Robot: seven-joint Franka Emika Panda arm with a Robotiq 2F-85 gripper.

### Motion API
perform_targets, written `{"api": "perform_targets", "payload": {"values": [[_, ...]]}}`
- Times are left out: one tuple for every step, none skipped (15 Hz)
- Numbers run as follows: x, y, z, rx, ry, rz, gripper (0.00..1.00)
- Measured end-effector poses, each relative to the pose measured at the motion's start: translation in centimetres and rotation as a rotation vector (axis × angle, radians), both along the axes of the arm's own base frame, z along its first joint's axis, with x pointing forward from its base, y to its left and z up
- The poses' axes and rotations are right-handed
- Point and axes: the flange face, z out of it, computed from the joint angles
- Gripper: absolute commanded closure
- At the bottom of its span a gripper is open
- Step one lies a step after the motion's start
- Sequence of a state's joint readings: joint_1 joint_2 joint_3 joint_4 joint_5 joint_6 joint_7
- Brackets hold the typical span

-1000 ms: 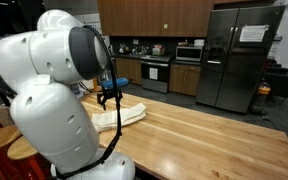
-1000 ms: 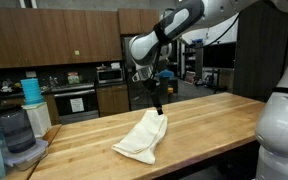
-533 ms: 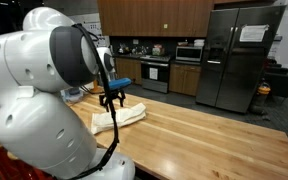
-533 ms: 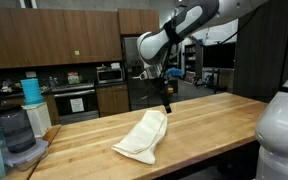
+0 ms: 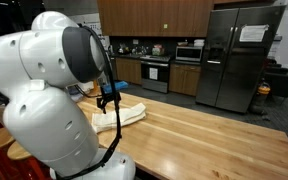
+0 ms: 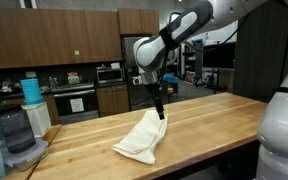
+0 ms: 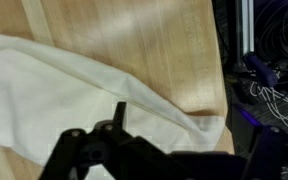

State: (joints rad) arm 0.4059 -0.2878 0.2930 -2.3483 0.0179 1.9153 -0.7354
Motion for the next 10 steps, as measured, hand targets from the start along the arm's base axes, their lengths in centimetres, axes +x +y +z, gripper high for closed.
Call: {"api": "perform_targets", "payload": {"values": [[-0.3, 0.8, -0.5, 0.02, 0.004, 0.034, 0.0], [-0.6, 1.6, -1.0, 0.04, 0.013, 0.067, 0.0], [-1.0, 2.4, -1.5, 0.059, 0.025, 0.101, 0.0], [-1.4, 3.1, -2.0, 0.077, 0.042, 0.133, 0.0], [-1.9, 3.8, -2.5, 0.092, 0.058, 0.162, 0.0], [-2.4, 4.5, -2.8, 0.104, 0.073, 0.19, 0.0], [-2.9, 5.0, -3.2, 0.116, 0.085, 0.217, 0.0], [-3.3, 5.6, -3.5, 0.126, 0.095, 0.245, 0.0], [-3.7, 6.0, -3.8, 0.135, 0.103, 0.274, 0.0], [-4.0, 6.4, -4.1, 0.145, 0.113, 0.3, 0.0]]}}
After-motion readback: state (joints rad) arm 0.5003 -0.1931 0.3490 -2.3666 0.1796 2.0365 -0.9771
